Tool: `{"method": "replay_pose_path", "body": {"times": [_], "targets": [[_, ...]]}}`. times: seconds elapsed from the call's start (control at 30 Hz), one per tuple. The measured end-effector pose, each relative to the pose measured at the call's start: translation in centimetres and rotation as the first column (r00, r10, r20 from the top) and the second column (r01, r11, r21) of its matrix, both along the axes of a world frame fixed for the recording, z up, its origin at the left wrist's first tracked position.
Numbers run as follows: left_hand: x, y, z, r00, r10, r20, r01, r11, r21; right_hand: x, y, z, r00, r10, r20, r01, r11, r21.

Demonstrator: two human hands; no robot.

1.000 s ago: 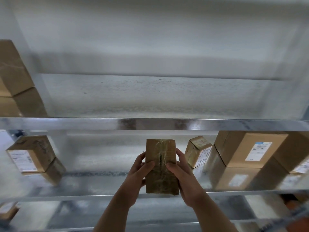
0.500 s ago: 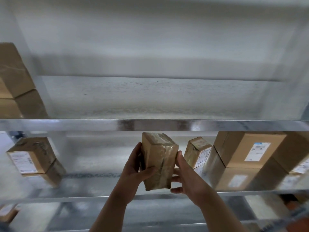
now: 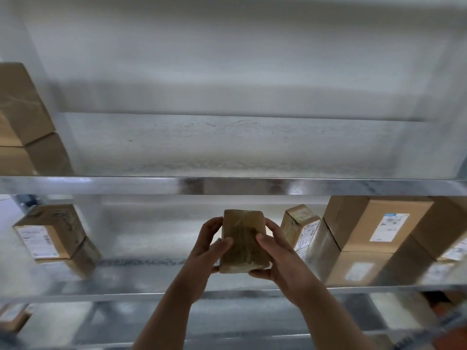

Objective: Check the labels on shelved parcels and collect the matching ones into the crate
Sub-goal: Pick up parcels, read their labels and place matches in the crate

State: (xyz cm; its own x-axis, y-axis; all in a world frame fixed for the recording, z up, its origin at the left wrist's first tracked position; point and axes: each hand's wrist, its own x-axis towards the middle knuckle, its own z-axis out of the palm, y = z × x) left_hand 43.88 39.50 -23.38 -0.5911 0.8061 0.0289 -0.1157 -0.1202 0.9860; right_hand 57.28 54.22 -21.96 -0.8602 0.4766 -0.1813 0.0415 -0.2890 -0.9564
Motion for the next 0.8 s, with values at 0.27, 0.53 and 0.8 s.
{"method": "replay_pose_path", "body": {"times": [0.27,0.53,0.8], "targets": [[1.1,0.7,-0.3,0.998,0.05,0.023,-0.051,0.998,0.028,0.0,-0.1,0.6,0.999,0.027,0.022,-0.029,0.996,0.089],[1.0,1.1,-0.5,0.997,0.081,0.017,-0.081,0.997,0.014,0.0,-0.2,-0.2,0.995,0.0,-0.101,0.006,0.998,0.057],[1.2,1.3,0.1,0.999,0.035,-0.017,-0.036,0.999,-0.024,0.5,0.1,0.1,0.999,0.018,-0.035,-0.016,0.997,0.075]]}}
